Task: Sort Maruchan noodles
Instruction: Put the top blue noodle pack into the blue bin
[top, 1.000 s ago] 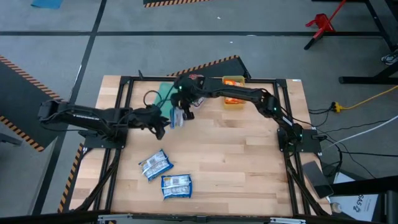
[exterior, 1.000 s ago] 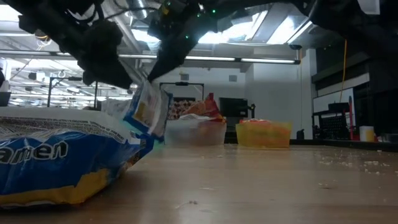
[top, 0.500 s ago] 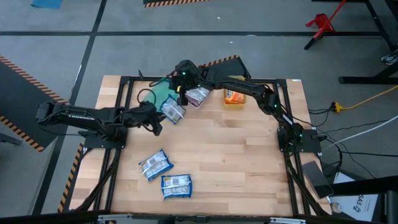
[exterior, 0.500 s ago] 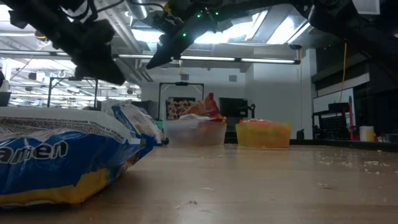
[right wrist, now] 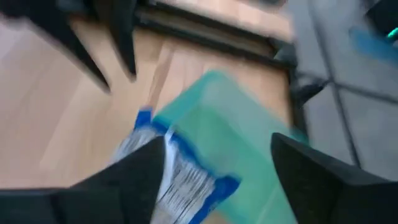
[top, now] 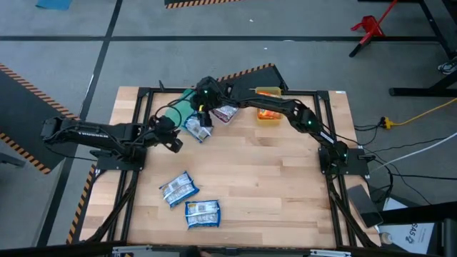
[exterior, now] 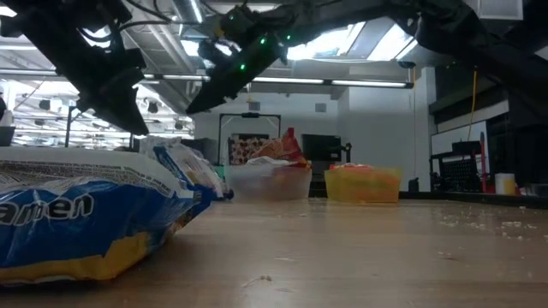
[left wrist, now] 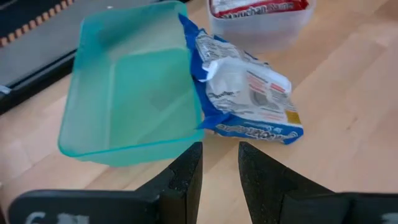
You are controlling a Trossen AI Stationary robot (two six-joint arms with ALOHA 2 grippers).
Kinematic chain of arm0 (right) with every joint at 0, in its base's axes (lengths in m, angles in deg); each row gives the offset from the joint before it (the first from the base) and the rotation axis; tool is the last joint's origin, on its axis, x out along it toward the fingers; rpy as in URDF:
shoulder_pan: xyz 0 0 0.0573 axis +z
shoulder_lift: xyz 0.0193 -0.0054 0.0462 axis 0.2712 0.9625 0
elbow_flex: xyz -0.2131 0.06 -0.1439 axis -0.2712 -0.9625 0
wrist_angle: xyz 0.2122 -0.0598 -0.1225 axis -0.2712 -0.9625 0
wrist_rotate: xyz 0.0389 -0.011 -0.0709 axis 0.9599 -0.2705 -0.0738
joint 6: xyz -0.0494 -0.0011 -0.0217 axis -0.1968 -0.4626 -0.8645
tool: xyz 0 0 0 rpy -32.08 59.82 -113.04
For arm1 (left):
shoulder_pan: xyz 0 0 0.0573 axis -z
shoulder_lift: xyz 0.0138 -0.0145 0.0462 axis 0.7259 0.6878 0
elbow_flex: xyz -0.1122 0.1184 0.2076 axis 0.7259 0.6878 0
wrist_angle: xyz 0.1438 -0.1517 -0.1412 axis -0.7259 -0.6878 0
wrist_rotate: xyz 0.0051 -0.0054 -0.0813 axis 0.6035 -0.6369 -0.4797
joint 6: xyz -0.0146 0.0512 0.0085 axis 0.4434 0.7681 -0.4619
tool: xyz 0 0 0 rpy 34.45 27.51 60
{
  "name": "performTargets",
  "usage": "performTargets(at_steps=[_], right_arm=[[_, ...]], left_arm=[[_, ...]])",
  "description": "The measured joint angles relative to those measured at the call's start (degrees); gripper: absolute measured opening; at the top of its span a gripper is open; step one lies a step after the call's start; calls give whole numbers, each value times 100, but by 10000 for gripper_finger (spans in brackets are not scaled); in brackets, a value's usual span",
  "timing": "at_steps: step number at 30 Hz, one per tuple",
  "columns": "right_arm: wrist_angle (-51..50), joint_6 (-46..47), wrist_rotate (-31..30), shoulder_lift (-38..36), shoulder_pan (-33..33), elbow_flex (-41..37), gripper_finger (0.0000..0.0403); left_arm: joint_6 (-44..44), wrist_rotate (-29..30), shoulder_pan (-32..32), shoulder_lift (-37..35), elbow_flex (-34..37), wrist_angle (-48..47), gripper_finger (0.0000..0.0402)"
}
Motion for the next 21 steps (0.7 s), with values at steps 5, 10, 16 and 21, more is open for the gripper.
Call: performTargets(at_steps=[5,10,16,21], right_arm=[[-64,-152,288,171,-93,-18,324],[64,-185,556,258,-223,-8,322],[-1132,183,1009,278,-244,-8,307],[-1871,40,745,413,46,-8,299]], left_arm=[[32,-98,0,-1,0,37,96],[-30,-75,0,-1,0,28,96],[-157,-778,11,1,2,54,96],[-113,-778,10,42,7,50,96]])
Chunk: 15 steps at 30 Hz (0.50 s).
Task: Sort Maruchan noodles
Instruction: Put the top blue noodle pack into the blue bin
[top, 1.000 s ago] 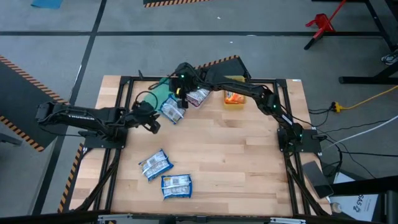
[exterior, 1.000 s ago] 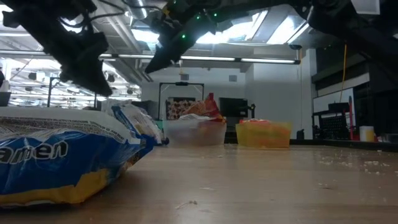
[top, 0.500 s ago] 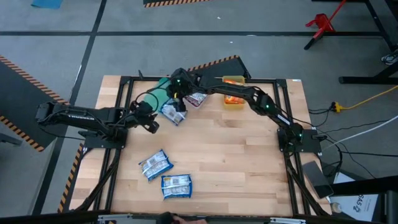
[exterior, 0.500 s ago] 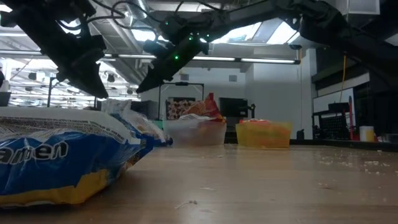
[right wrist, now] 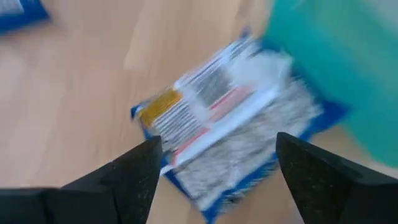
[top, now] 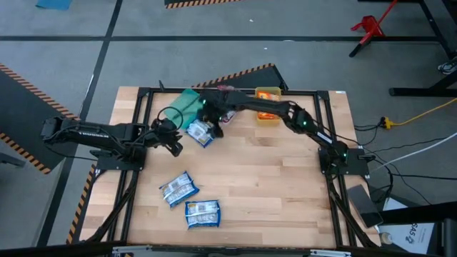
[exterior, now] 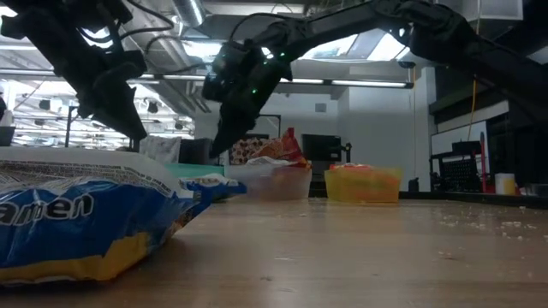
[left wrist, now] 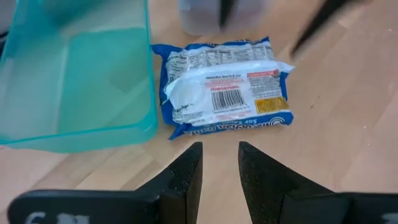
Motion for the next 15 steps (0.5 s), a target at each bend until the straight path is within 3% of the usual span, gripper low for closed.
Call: performTargets(at_steps=[9,15], right_arm=[[442,574,-1496,384,356,-2,299],[462,1006,-1580,401,379,-2,298]], left_arm=[[-2,49,-1,1,0,8,96],[-7,-3,-1,2,0,13,96]])
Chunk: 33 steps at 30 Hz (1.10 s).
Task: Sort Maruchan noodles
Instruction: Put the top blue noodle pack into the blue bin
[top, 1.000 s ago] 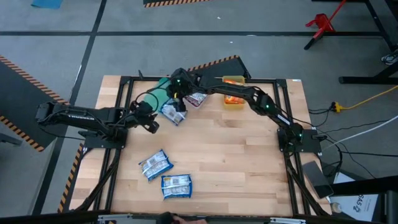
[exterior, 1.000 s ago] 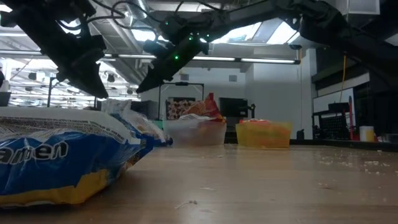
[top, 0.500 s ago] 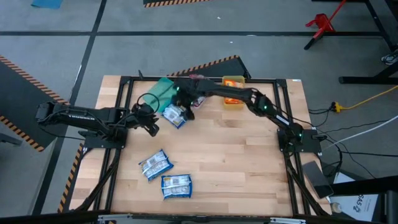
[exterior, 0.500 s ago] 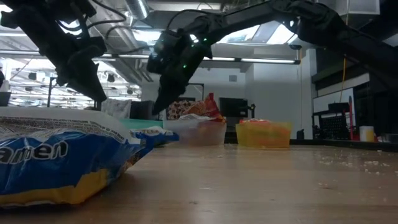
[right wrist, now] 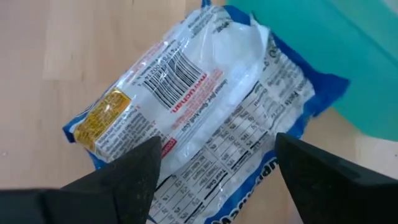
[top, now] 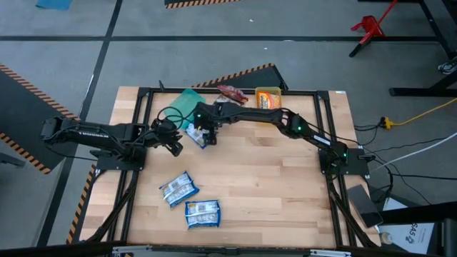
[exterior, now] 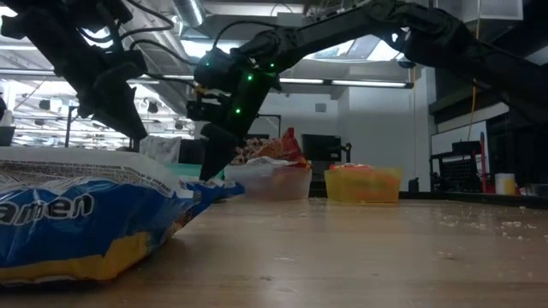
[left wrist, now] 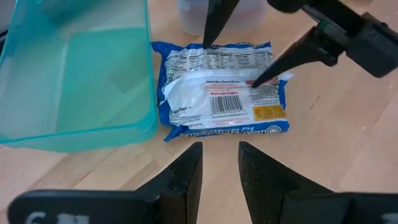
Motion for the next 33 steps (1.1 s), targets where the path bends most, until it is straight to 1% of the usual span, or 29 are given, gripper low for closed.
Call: performTargets(at_steps=[3,6,10,18,19,24,29,33], right_arm=[[-45,38,231,0,-6,0,283],[-204,137,345,0,-11,0,248],[-317,260,385,-4,-4,7,180],[-457,376,602,-11,-4,9,23],[-466,371,651,-11,-2,9,12],[-492,440,792,-22,-4,9,4],[-804,542,1301,-22,16,160,0],[-965,504,1333,-54,131,168,0]], left_arm=[[2,50,0,0,0,2,96],[0,133,0,0,0,2,96],[-6,158,0,0,0,8,96],[-1,161,0,0,0,24,96],[2,162,0,0,0,22,96],[3,218,-2,-1,0,22,96],[4,217,-1,-1,0,20,96],[9,220,-2,0,0,15,96]])
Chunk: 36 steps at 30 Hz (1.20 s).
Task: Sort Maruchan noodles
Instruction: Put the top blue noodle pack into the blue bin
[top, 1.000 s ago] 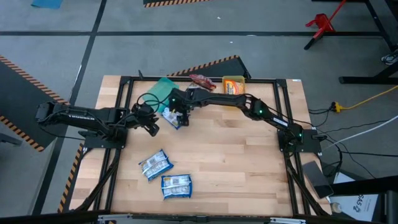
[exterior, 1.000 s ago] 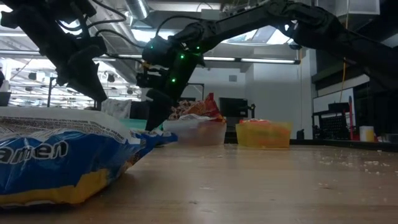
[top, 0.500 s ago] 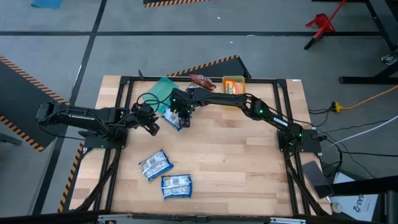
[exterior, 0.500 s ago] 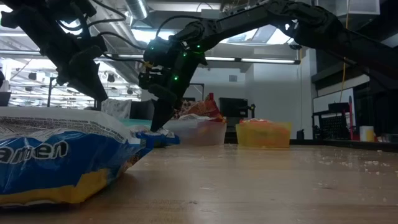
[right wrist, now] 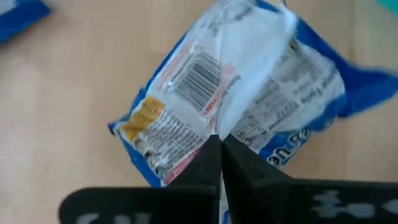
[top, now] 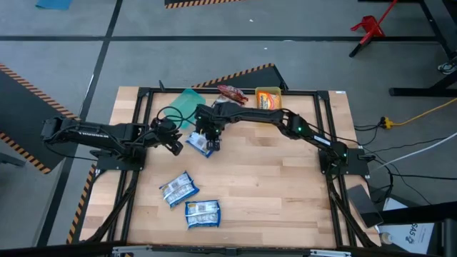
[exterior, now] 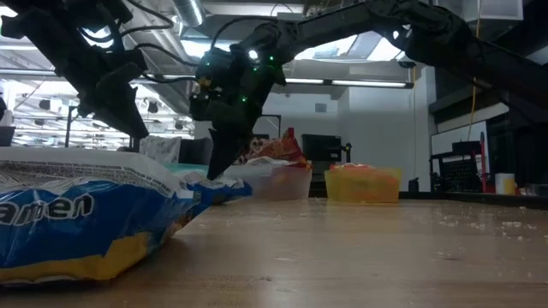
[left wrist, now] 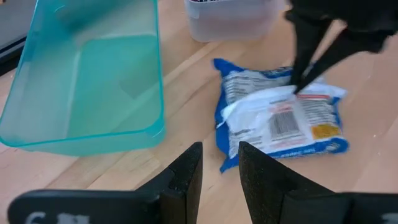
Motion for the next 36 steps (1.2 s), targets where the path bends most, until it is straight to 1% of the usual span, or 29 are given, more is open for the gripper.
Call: performTargets(at_steps=[7,9,11,14,16,18,19,21,24,26,28,32,34,36], right_arm=[[-169,-162,-59,-331,341,2,0],[-53,-184,-204,-424,424,4,0],[-42,-170,-482,-493,488,9,0],[49,56,-763,-495,503,5,9],[400,387,-759,-464,501,-81,26],[706,603,-830,-425,501,-190,55],[843,680,-994,-414,501,-273,71],[1434,908,-1322,-367,502,-468,108],[1926,1173,-1649,-355,501,-736,162],[2344,1290,-1989,-357,508,-1017,193],[2494,1383,-2196,-350,514,-1283,217],[2952,1574,-2262,-381,520,-1730,244],[3163,1633,-2314,-413,539,-1967,246],[3206,1678,-2475,-420,577,-2097,234]], left_arm=[[178,5,0,0,0,7,96],[276,1,2,0,0,24,96],[299,-4,3,-2,0,9,96],[306,32,51,-2,0,20,96],[326,61,70,-2,0,18,96],[365,73,70,-2,0,16,96],[364,77,70,-2,0,13,96],[363,77,70,-2,0,13,96],[363,61,70,-2,0,9,96],[361,34,70,-2,0,9,96],[358,-4,70,-2,0,7,96],[393,-4,70,-2,0,11,96],[407,10,70,-2,0,9,96],[407,37,70,-2,0,11,96]])
